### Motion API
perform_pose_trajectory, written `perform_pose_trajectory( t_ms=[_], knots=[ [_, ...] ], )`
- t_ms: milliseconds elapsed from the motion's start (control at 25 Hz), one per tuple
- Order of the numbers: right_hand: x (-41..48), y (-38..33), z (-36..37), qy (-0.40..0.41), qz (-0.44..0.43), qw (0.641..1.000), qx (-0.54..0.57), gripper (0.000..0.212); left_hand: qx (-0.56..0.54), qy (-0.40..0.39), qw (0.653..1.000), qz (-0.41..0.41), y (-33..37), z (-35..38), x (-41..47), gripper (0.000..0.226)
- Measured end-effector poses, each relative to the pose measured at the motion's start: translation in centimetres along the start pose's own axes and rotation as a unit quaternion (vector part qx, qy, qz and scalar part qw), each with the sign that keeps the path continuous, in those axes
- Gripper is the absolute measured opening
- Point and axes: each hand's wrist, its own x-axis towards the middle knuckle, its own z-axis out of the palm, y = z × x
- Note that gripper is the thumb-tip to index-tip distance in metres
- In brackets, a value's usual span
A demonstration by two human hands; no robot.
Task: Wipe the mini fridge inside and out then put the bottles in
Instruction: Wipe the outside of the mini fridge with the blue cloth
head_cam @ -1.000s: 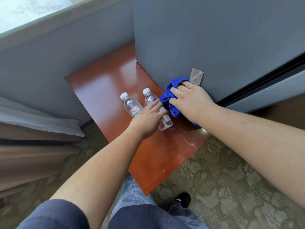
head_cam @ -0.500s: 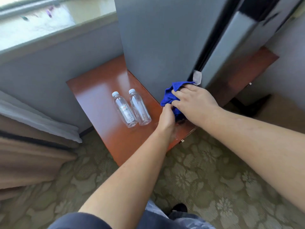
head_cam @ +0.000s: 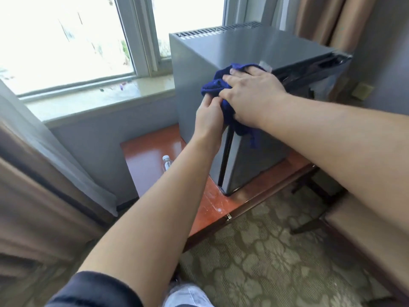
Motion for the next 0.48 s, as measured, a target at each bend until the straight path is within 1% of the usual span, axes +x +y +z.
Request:
perform_pose_trajectory(
  t_ms=[80, 160, 320, 480],
  knots=[
    [0.3, -0.5, 0.4, -0.011, -0.002, 1.000, 0.005, 0.045, 0.021, -0.018, 1.000, -0.008, -0.4, -0.6, 0.2, 0.038],
    [1.1, -1.4, 1.6, -0.019, -0.017, 1.000, -0.013, 0.046, 0.012, -0.020, 0.999, -0.022, -1.7, -1.6, 1.0, 0.038],
    [4.0, -5.7, 5.5, -0.071, -0.046, 0.996, -0.040, 0.049, -0.004, 0.019, 0.998, -0.060, -5.4, -4.7, 3.9, 0.042],
    [8.9, -10.1, 10.6, -0.126, -0.069, 0.990, 0.000, 0.050, -0.001, 0.069, 0.989, -0.130, -8.7, -9.2, 8.4, 0.038]
  ],
)
